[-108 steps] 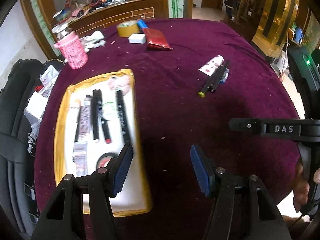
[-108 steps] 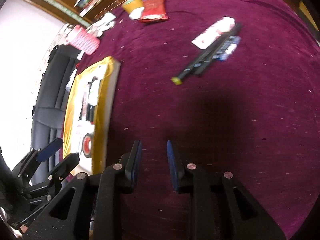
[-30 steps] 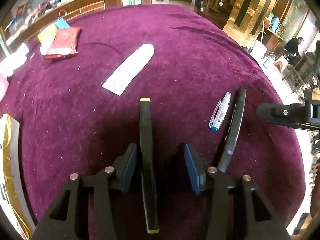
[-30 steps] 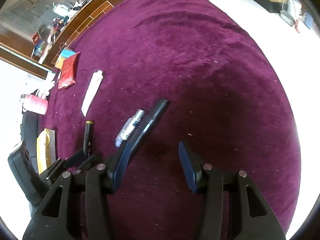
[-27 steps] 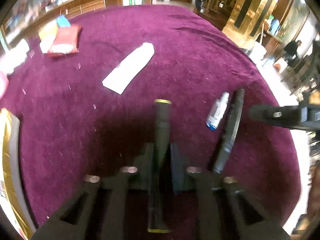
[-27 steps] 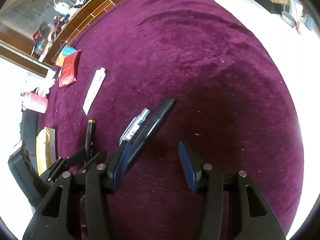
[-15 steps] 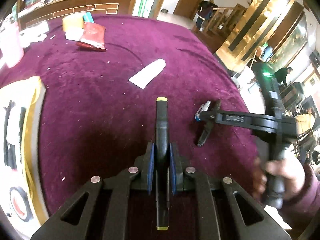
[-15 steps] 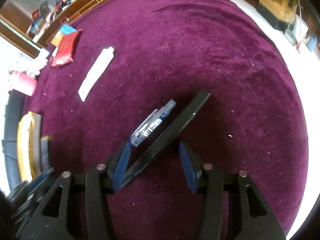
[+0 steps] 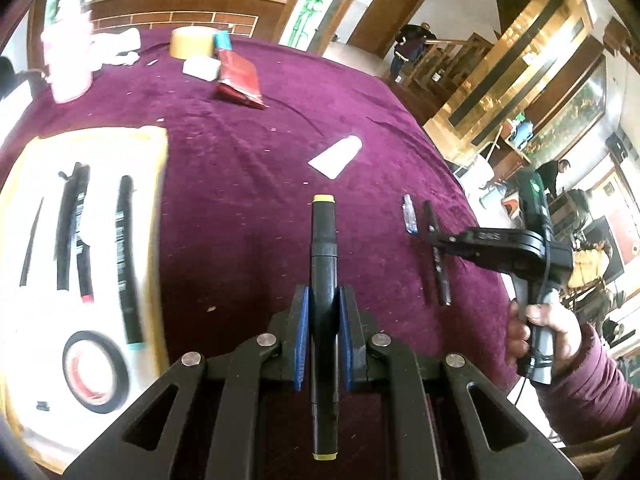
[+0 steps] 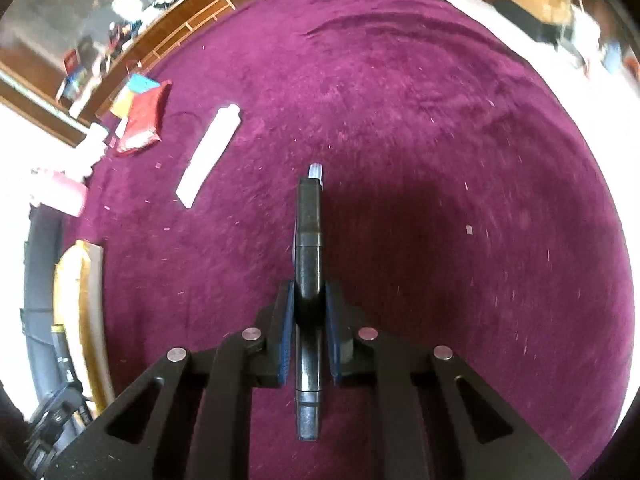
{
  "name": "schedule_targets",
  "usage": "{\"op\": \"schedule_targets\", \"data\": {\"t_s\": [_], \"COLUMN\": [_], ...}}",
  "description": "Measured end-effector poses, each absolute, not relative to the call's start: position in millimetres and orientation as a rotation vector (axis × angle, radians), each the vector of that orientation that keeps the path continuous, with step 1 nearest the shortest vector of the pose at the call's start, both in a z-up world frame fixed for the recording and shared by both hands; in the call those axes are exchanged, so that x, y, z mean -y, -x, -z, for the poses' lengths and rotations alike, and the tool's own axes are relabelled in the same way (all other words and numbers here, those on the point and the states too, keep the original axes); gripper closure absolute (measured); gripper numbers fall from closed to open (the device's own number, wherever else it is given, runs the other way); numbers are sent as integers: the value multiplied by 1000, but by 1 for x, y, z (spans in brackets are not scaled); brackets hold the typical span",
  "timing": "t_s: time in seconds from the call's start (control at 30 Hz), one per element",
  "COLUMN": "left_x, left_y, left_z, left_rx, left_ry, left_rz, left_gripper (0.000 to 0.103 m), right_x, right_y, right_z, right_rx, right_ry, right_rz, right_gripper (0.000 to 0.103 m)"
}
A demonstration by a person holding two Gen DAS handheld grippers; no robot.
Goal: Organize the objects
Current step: 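Grasp a yellow-capped black marker with the left gripper while the right grasps a black pen, then lower the marker into the tray with the left gripper while the right lowers the pen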
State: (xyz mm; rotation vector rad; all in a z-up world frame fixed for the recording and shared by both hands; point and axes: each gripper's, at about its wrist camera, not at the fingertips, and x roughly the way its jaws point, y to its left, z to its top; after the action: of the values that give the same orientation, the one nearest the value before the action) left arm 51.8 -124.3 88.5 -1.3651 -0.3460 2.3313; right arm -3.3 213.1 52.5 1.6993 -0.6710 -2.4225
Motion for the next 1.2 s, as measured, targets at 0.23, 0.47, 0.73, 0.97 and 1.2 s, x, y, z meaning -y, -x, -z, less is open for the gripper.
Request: {"op": "schedule_targets", "data": {"t_s": [0.23, 0.47, 0.73, 0.97, 1.2], "left_x": [177, 246, 300, 305, 300], "left_y": [-67, -88, -99, -82, -55], "left_z": [-92, -88, -59, -34, -26], "left_rx": [402, 479, 569, 527, 459], "left_ry": [1372, 1431, 1567, 1620, 1626], "left_rz": [-2366, -2465, -2515, -2466, -2462], "left_gripper": [92, 92, 92, 92, 92], "right_x": [-176, -86, 31, 102, 142], "right_y": [-20, -29, -29, -28, -23], "right_z": [-81, -97, -91, -73, -53], "right_rx": [756, 669, 501, 312, 82], "right_ry": [-1587, -1534, -1558, -1618, -1656], "right_rz": [2318, 2137, 1954, 1906, 1986], "right_gripper": [91, 91, 91, 90, 90]}}
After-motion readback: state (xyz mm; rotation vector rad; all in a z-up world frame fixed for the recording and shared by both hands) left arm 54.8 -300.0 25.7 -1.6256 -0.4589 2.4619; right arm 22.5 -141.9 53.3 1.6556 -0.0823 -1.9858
